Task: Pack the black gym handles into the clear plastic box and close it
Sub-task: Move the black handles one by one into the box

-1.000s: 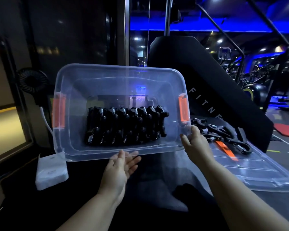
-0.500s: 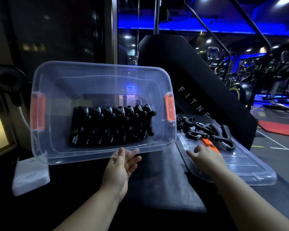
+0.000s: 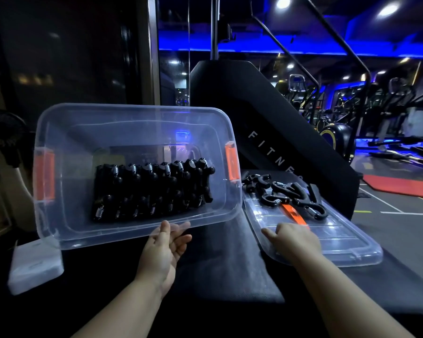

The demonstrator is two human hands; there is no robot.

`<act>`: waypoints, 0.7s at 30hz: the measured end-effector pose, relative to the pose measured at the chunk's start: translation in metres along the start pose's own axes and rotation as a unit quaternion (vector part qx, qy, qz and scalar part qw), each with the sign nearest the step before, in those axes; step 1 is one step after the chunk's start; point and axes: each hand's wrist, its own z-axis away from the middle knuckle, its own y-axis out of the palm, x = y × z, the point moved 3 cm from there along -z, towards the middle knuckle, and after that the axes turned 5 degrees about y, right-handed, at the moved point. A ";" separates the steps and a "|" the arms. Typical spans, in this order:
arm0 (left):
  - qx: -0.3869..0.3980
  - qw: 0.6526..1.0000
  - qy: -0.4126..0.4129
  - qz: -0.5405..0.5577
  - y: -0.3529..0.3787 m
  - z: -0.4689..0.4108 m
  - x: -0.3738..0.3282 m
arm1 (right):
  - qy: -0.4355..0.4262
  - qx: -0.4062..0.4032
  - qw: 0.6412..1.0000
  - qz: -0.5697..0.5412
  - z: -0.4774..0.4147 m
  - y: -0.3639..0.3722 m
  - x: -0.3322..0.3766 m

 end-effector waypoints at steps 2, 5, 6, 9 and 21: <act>-0.001 1.000 0.002 -0.003 0.000 0.000 0.000 | -0.001 0.011 1.000 -0.003 0.004 -0.001 -0.002; 0.001 1.000 0.005 -0.006 -0.001 0.000 0.000 | 0.001 0.021 1.000 -0.011 0.011 -0.003 -0.005; 0.002 1.000 0.005 -0.007 -0.001 0.001 0.000 | 0.001 0.024 1.000 -0.011 0.012 -0.004 -0.006; 0.003 1.000 0.005 -0.010 -0.001 0.001 0.000 | -0.002 0.036 0.999 -0.006 0.017 -0.005 -0.008; -0.005 1.000 0.004 0.012 0.000 0.000 0.001 | -0.015 0.040 0.999 -0.024 0.023 -0.010 -0.012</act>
